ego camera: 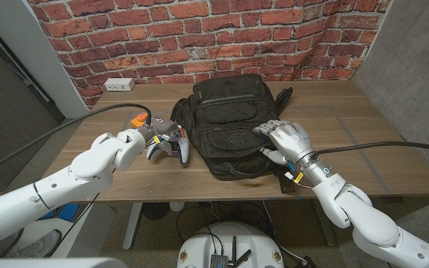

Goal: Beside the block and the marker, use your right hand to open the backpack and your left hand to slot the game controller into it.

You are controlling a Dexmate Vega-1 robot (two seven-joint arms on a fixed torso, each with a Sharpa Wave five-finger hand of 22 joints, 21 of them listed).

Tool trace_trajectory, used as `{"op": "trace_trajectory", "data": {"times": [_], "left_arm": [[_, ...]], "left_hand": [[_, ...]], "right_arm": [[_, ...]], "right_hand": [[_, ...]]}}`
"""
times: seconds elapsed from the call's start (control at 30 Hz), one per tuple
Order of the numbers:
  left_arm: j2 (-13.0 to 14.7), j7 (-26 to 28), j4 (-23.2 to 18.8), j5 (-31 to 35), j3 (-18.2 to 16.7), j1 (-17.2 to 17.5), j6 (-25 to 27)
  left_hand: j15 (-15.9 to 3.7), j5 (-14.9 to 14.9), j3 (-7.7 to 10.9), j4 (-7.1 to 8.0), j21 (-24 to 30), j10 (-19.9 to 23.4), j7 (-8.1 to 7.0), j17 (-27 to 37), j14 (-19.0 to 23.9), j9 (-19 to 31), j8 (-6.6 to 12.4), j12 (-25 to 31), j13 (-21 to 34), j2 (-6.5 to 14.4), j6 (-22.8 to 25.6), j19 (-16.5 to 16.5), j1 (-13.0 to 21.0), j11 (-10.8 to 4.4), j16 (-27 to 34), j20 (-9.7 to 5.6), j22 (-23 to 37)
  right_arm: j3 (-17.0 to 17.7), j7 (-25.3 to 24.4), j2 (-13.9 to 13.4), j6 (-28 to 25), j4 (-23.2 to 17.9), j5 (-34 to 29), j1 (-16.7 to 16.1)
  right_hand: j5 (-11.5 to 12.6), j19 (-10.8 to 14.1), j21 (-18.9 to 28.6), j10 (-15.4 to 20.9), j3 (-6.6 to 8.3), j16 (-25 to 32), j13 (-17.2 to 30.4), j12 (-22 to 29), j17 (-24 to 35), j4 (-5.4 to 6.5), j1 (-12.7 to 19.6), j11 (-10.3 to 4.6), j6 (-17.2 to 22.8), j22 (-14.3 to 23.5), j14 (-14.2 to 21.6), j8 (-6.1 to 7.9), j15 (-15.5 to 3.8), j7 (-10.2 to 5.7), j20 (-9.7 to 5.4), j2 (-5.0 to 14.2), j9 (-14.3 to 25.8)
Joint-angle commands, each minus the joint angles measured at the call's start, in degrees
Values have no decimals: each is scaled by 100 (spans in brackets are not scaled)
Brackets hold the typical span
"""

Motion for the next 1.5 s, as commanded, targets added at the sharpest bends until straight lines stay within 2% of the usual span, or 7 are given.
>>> {"op": "trace_trajectory", "data": {"times": [0.03,0.1,0.43,0.83,1.13,1.5], "left_arm": [[-24,1,27,-5,26,-25,21],[-34,-2,39,-5,35,-40,16],[-79,-34,81,7,85,-112,-5],[-123,-86,14,92,127,-99,97],[-122,-137,-93,159,115,-16,254],[-102,-174,-222,232,90,99,420]], "left_hand": [[-810,31,250,188,-6,143,-115,8,53,19,29,32,20,725,527,12,256,-106,14,-930,29],[-810,31,251,188,-6,143,-113,8,52,19,29,32,20,724,529,12,255,-106,13,-930,29],[-811,31,258,188,-7,141,-112,9,53,19,26,30,20,728,527,10,250,-106,13,-930,29],[-808,31,269,193,-7,140,-109,8,55,19,20,28,20,735,522,9,233,-105,12,-929,29],[-809,31,275,193,-6,139,-110,9,55,19,18,28,20,739,521,10,227,-106,12,-928,29],[-811,31,284,190,-7,138,-111,9,55,20,16,27,20,742,521,9,222,-106,12,-929,29]], "right_arm": [[-124,-115,55,55,131,89,195],[-139,-132,50,77,148,109,220],[-170,-122,18,78,166,162,277],[-148,-252,-28,106,200,268,277],[-121,-441,-69,205,275,355,334],[17,-432,-114,385,237,766,381]], "right_hand": [[65,178,86,356,82,132,0,104,47,16,49,-89,354,20,290,114,-915,-55,-517,174,3],[78,239,106,489,125,148,-7,132,39,-3,88,-125,520,23,388,165,-944,-57,-554,228,-2],[138,419,175,791,282,168,-34,179,5,-45,215,-238,788,35,669,222,-994,-100,-688,423,-19],[153,626,278,1230,409,238,-44,262,-4,-35,258,-288,1273,64,1124,331,-1016,-147,-813,613,-39],[122,754,376,1521,545,244,-4,320,-37,7,233,-354,1571,99,1486,389,-1040,-206,-834,844,-39],[68,906,538,1882,700,281,89,417,-29,22,232,-403,1919,157,1904,463,-1029,-253,-848,977,-41]]}}
